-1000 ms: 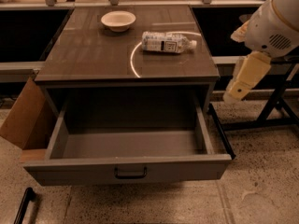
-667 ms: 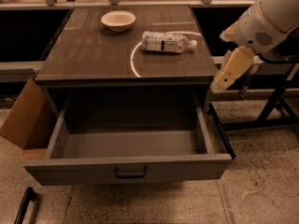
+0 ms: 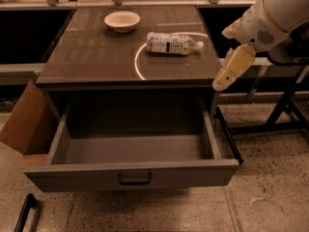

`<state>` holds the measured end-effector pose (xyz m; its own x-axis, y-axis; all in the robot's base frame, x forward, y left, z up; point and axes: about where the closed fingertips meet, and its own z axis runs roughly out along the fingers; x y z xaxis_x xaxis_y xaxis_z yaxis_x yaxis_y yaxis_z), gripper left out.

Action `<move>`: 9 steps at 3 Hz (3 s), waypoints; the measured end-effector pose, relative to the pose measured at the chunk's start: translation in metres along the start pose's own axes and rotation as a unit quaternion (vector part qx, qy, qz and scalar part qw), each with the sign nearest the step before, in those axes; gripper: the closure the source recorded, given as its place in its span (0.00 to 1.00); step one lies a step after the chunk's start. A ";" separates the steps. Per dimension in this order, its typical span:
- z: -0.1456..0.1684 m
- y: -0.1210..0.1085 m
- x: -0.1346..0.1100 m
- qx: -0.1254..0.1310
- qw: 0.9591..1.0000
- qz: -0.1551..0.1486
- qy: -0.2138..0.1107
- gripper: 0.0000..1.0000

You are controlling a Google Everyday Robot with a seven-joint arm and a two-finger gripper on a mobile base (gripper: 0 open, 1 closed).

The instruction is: Place blue plastic bottle into top drawer

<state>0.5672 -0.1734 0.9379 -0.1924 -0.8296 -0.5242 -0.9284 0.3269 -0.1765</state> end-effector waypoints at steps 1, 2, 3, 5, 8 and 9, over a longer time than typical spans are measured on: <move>0.014 -0.033 -0.009 0.008 1.000 -0.015 -0.022 0.00; 0.030 -0.067 -0.021 0.017 0.999 -0.009 -0.049 0.00; 0.069 -0.111 -0.043 0.021 0.995 0.032 -0.088 0.00; 0.083 -0.122 -0.048 0.019 0.994 0.035 -0.098 0.00; 0.138 -0.152 -0.060 0.002 0.992 0.052 -0.112 0.00; 0.165 -0.157 -0.070 -0.011 0.993 0.053 -0.101 0.00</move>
Offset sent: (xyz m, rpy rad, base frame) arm 0.1212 0.0121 0.0001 0.1363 -0.1040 -0.0068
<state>0.7794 -0.0917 0.8652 -0.2239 -0.6819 -0.6963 -0.9135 0.3959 -0.0940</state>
